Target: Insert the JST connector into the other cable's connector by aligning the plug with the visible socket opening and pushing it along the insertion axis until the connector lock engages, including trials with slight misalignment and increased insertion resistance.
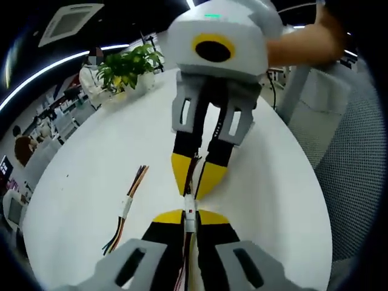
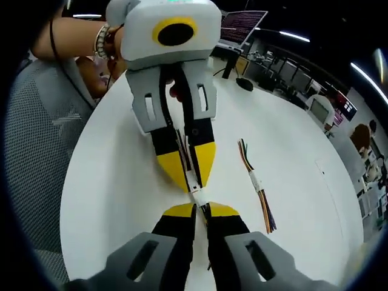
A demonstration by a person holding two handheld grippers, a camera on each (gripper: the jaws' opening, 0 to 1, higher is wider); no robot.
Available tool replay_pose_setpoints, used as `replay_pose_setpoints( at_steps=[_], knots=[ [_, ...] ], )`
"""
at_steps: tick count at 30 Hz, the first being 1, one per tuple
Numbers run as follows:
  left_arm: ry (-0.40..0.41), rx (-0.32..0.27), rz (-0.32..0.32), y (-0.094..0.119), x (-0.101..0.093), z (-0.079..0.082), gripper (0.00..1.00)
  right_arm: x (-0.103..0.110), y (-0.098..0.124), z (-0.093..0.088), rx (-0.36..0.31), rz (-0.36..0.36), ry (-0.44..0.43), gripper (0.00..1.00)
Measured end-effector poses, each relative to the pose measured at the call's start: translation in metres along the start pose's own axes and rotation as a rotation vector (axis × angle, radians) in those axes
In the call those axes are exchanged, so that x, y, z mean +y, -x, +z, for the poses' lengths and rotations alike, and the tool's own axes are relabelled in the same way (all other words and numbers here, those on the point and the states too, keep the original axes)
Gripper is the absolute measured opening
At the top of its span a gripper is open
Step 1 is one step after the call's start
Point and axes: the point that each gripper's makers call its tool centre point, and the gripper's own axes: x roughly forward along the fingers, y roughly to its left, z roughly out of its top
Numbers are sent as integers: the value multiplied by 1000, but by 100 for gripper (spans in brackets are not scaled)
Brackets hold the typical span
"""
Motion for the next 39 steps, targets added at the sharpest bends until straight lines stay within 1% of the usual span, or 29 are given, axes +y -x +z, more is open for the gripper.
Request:
replay_pose_setpoints(
  at_steps=[2, 5, 8, 12, 13, 14, 15, 16, 17, 19, 20, 22, 24, 26, 27, 28, 29, 32, 34, 35, 37, 39],
  knots=[
    [0, 3, 0, 0, 0, -1, 1, 1, 1, 2, -16, 10, -12, 3],
    [4, -2, 3, 0, 0, 0, 1, -1, 0, 1, -10, 2, -22, 4],
    [11, 0, -3, -2, -1, -3, 1, 1, -2, -1, -12, 10, -33, 4],
    [48, 5, -13, -6, -3, -11, 1, 4, -7, -7, -13, 24, -70, 4],
    [88, -15, -1, -6, -2, -9, 1, 5, -8, -9, -8, 28, -73, 4],
    [119, -15, -22, -5, -5, -9, 4, 5, -7, -9, -14, 23, -88, 4],
    [184, -20, -22, -4, -4, -10, 10, 4, -6, -10, -16, 26, -105, 4],
    [200, -25, -7, -3, 1, -11, 16, 3, -5, -9, -22, 25, -107, 4],
    [182, -18, -3, -1, 3, -13, 20, 2, -5, -9, -24, 24, -113, 4],
    [194, -14, -15, 3, 1, -17, 18, 3, -5, -9, -36, 34, -144, 4],
    [220, -20, -20, 4, 0, -18, 18, 4, -5, -7, -55, 43, -176, 4],
    [292, -55, -42, 5, -4, -19, 17, 2, -4, -5, -73, 40, -189, 4],
    [297, -64, -35, 6, -3, -21, 15, 0, -4, -3, -99, 40, -219, 4],
    [315, -87, -26, 6, -1, -21, 9, 1, -3, -1, -119, 53, -247, 4],
    [318, -91, -26, 6, -1, -22, 8, 1, -3, -2, -119, 54, -246, 4],
    [298, -102, -15, 6, 1, -22, 7, 1, -4, -2, -119, 51, -250, 4],
    [305, -92, -16, 6, 1, -24, 6, 1, -5, -2, -119, 52, -252, 4],
    [295, -97, -14, 8, 2, -25, 1, 5, -6, -3, -114, 67, -249, 4],
    [291, -101, -13, 8, 2, -25, 1, 7, -6, -4, -109, 72, -230, 4],
    [275, -98, -16, 9, 1, -24, 1, 7, -6, -4, -107, 68, -226, 4],
    [261, -106, -26, 11, -1, -20, 1, 5, -6, -4, -99, 62, -211, 4],
    [262, -113, -27, 12, 0, -18, 1, 3, -4, -3, -106, 53, -208, 4]
  ],
)
